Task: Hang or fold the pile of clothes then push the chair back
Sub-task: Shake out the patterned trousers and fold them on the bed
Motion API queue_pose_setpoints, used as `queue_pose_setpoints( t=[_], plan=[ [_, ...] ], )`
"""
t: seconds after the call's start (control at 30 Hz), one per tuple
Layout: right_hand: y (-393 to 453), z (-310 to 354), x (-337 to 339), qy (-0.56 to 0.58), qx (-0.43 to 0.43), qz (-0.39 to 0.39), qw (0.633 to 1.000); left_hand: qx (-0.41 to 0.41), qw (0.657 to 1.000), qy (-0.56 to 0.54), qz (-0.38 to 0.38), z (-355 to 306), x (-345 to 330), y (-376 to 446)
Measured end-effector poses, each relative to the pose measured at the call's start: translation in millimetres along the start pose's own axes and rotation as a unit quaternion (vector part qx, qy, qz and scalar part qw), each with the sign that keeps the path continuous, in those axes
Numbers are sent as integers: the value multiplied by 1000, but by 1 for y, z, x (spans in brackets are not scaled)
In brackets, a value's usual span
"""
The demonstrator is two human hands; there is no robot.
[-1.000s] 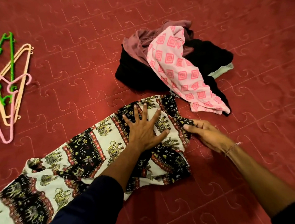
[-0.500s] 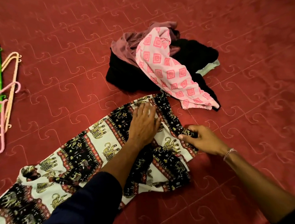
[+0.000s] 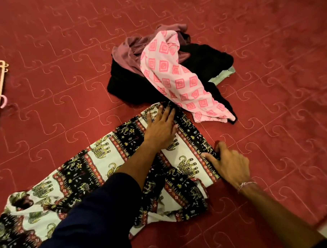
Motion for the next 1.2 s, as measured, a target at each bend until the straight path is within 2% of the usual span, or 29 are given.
queue_pose_setpoints(
  t=[0.1,0.2,0.23,0.3,0.37,0.4,0.47,0.53,0.63,0.73,0.8,0.83,0.87,0.9,0.93,0.97,1.0,1.03,1.1,1.13,1.2],
  plan=[
    [-6,21,13,31,56,-116,991,-23,999,-28,-20,5,10,-10],
    [-25,65,29,94,145,-156,972,-31,998,-33,-41,18,21,-31],
    [-36,86,32,122,192,-139,964,-31,997,-41,-53,23,26,-42],
    [-64,132,25,137,287,-37,947,-29,995,-48,-80,34,35,-69],
    [-93,168,0,58,338,96,934,-7,994,-48,-100,51,39,-102],
    [-104,178,-13,0,345,135,929,3,993,-51,-107,61,38,-118],
    [-107,184,-30,-74,337,155,926,15,991,-60,-120,82,33,-150],
    [-98,188,-27,-27,330,150,932,11,989,-75,-126,101,29,-181],
    [-76,190,-18,158,296,240,911,13,985,-138,-99,122,22,-222],
    [-46,188,-11,241,234,285,898,30,983,-170,-61,139,15,-253],
    [-20,181,-10,233,168,244,926,46,987,-149,-33,149,10,-268],
    [-8,177,-7,173,152,177,957,55,990,-129,-20,153,8,-274],
    [-2,175,5,77,150,78,983,66,992,-108,-8,159,5,-279],
    [-4,178,19,6,160,-23,987,77,993,-88,-3,162,3,-283],
    [-17,189,32,-10,192,-98,976,88,994,-70,-6,166,2,-286],
    [-36,204,37,15,247,-129,960,101,993,-58,-15,170,2,-288],
    [-60,220,37,47,313,-113,942,112,992,-50,-25,174,1,-291],
    [-84,234,26,53,374,-63,924,124,991,-41,-33,176,1,-293],
    [-133,252,-9,-17,466,29,884,153,986,-20,-62,182,4,-297],
    [-150,253,-26,-62,493,55,866,172,981,-15,-86,185,7,-300],
    [-154,248,-48,-94,491,96,861,201,969,-16,-142,191,19,-308]
  ],
)
Point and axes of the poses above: each hand's wrist, its own y-axis towards the middle knuckle, its own x-axis out of the back of the hand, z = x × y, the point moved 10 cm from there along y, towards the middle knuckle, and after that the axes turned 4 degrees about -x, right-handed, at the moved point
